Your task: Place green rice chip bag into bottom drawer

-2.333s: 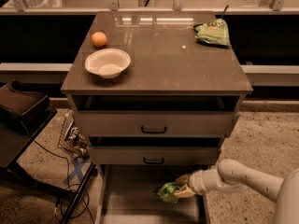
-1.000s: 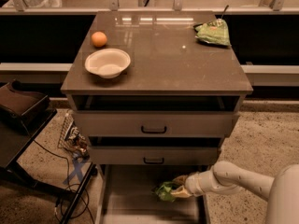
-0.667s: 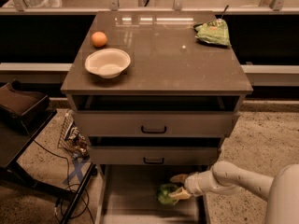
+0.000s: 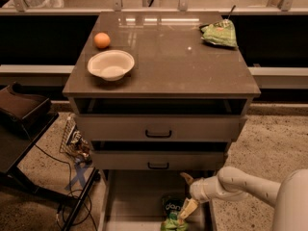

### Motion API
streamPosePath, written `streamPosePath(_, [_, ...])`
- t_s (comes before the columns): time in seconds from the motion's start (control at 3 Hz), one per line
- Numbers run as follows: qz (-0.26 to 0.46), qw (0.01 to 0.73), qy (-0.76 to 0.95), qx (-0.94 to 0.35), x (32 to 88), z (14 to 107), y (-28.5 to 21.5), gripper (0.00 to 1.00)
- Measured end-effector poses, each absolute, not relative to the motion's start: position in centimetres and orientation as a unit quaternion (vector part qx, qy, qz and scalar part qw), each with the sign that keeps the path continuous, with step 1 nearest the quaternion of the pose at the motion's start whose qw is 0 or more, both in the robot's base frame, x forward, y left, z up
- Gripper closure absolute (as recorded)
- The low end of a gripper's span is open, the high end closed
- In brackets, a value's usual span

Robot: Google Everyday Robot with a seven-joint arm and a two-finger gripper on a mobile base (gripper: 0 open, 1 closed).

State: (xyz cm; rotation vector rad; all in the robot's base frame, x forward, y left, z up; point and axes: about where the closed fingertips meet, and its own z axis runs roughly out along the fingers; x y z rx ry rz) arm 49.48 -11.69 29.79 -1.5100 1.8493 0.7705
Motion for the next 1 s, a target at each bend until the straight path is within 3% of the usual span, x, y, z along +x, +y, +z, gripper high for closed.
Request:
streamPosePath(0.33, [0.264, 0.318, 0.725, -0.551, 49.4, 32.2, -14.1, 0.0])
streamPosePath(1.0, [0.172, 0.336, 0.816, -0.439, 46.3, 45.2, -26.8, 0.0])
